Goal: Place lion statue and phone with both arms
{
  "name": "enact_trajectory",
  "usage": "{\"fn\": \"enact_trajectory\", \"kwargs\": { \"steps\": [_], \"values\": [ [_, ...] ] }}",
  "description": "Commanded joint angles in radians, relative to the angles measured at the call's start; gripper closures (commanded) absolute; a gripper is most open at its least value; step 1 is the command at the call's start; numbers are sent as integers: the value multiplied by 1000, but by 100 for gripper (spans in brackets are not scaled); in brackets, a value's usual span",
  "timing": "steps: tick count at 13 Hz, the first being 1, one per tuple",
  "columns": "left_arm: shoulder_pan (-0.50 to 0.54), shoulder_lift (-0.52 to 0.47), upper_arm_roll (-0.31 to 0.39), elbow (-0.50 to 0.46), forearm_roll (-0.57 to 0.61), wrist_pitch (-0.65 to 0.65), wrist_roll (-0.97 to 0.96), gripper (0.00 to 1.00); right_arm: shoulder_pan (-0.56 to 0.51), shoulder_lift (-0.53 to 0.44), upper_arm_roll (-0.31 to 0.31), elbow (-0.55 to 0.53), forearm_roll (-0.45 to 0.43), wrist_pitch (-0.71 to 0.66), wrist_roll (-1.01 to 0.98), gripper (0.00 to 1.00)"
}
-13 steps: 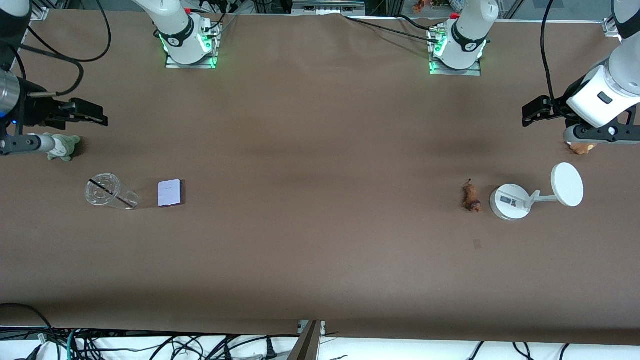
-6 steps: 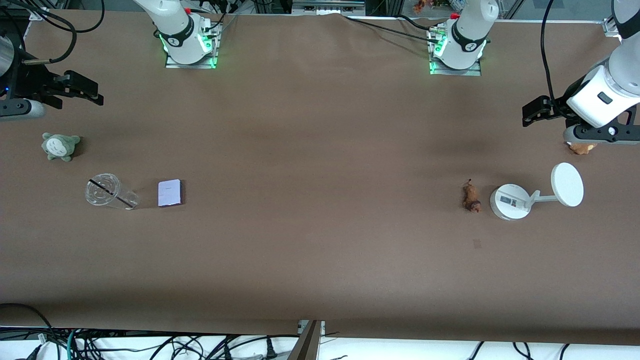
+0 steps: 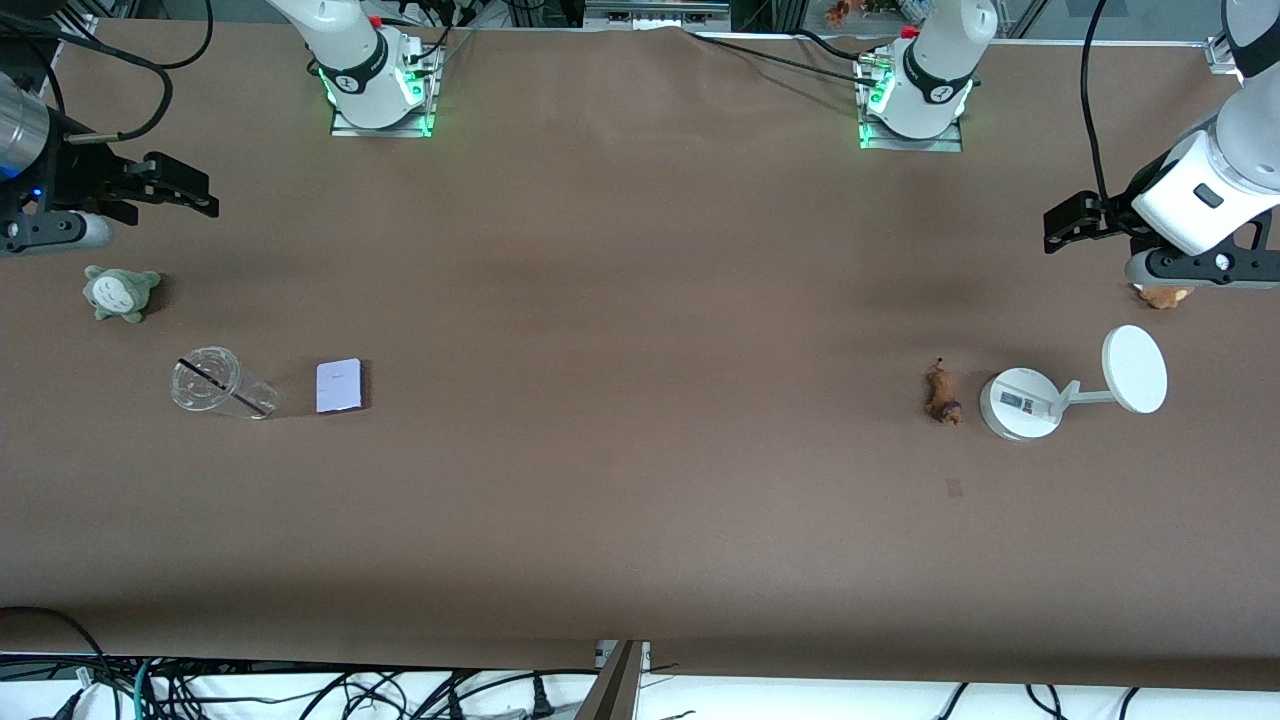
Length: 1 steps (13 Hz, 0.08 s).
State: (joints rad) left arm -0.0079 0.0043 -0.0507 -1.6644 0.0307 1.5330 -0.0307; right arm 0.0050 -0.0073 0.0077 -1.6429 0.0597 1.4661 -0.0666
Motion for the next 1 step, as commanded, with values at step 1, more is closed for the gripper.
{"fn": "enact_trajectory", "kwargs": {
  "steps": [1],
  "values": [
    [-9,-23,6,-15,-25,-5,25,0,-16,7,14,20,-18,-10,-19,0]
  ]
}}
